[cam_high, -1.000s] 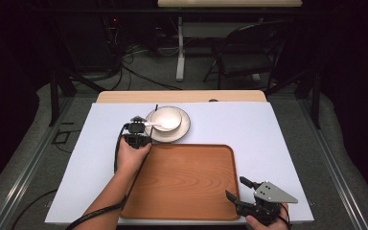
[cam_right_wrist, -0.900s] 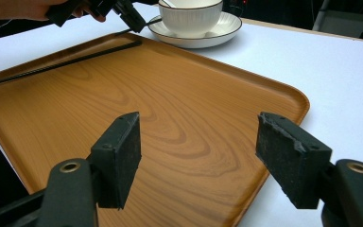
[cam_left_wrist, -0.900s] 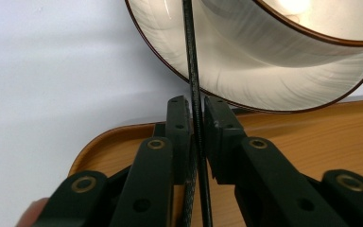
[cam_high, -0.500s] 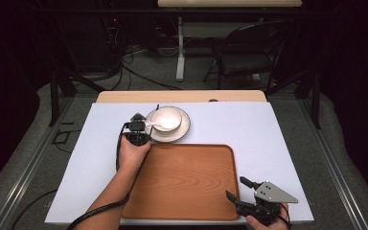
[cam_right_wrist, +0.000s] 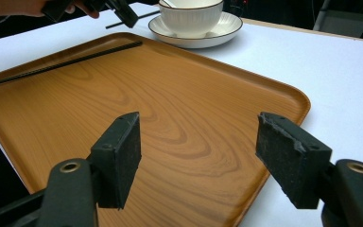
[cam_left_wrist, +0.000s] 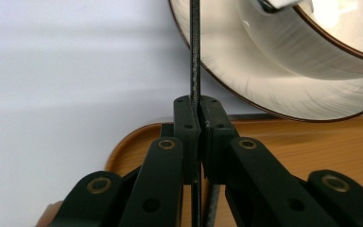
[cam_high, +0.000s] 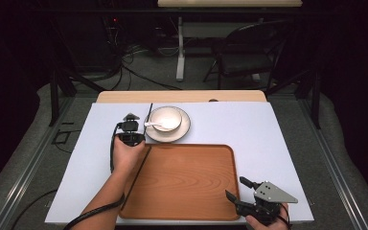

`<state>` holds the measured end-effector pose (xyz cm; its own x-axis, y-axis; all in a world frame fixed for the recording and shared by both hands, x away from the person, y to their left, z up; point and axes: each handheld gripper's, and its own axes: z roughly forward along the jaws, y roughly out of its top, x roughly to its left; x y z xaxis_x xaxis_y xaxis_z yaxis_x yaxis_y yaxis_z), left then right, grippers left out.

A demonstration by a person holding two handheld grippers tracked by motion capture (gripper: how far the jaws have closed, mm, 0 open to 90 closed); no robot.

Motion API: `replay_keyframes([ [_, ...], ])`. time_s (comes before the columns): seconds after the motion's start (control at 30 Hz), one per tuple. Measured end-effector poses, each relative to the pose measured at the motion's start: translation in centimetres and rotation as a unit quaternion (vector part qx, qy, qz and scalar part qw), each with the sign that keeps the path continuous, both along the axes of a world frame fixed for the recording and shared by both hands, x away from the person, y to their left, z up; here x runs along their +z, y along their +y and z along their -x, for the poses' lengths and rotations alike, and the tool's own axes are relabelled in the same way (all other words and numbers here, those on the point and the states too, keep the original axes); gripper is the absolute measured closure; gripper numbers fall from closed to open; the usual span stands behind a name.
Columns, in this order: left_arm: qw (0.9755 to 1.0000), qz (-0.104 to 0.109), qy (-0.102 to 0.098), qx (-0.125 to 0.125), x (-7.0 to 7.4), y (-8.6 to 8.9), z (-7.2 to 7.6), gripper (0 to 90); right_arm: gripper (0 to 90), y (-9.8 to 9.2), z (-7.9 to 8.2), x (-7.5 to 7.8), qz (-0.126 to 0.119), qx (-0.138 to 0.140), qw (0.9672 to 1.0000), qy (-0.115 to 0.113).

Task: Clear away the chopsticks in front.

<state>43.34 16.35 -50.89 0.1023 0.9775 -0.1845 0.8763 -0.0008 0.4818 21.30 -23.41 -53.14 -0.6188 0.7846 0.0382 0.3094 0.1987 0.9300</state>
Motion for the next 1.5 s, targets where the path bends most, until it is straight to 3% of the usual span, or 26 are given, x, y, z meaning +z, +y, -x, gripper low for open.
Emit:
replay_keyframes([
  [0.33, 0.9994, 0.024, -0.024, 0.009, 2.4, 3.4, 2.6, 86.9, 31.7, 0.1, 0.0, 0.0, 0.002, 0.000, 1.0000, 0.000],
  [0.57, 0.9990, 0.029, -0.035, -0.002, 3.7, 4.6, 4.6, 86.9, 31.7, 0.2, 0.0, -0.1, 0.005, -0.001, 1.0000, 0.000],
  [0.73, 0.9982, 0.034, -0.049, -0.012, 4.7, 5.4, 6.7, 86.9, 31.7, 0.2, 0.0, -0.1, 0.004, -0.003, 1.0000, 0.000],
  [0.83, 0.9973, 0.043, -0.056, -0.020, 5.2, 6.0, 8.8, 86.9, 31.7, 0.2, 0.0, 0.0, 0.002, -0.005, 1.0000, -0.003],
  [0.87, 0.9973, 0.043, -0.056, -0.020, 5.2, 6.0, 8.8, 86.9, 31.7, 0.2, 0.0, 0.0, 0.002, -0.005, 1.0000, -0.003],
  [0.9, 0.9969, 0.048, -0.058, -0.024, 5.5, 6.3, 9.8, 86.9, 31.7, 0.1, 0.0, 0.0, 0.002, -0.005, 1.0000, -0.003],
  [0.93, 0.9969, 0.048, -0.058, -0.024, 5.5, 6.3, 9.8, 86.9, 31.7, 0.1, 0.0, 0.0, 0.002, -0.005, 1.0000, -0.003],
  [0.97, 0.9965, 0.049, -0.062, -0.027, 5.8, 6.8, 11.1, 86.9, 31.6, 0.2, 0.0, 0.0, 0.001, -0.005, 1.0000, -0.002],
  [1.23, 0.9956, 0.054, -0.068, -0.034, 6.3, 7.7, 14.1, 86.9, 31.6, 0.2, 0.0, 0.0, 0.002, -0.006, 1.0000, -0.003],
  [1.5, 0.9955, 0.061, -0.055, -0.048, 5.0, 7.5, 16.7, 86.9, 31.7, 0.2, 0.0, 0.0, 0.002, -0.006, 1.0000, -0.003],
])
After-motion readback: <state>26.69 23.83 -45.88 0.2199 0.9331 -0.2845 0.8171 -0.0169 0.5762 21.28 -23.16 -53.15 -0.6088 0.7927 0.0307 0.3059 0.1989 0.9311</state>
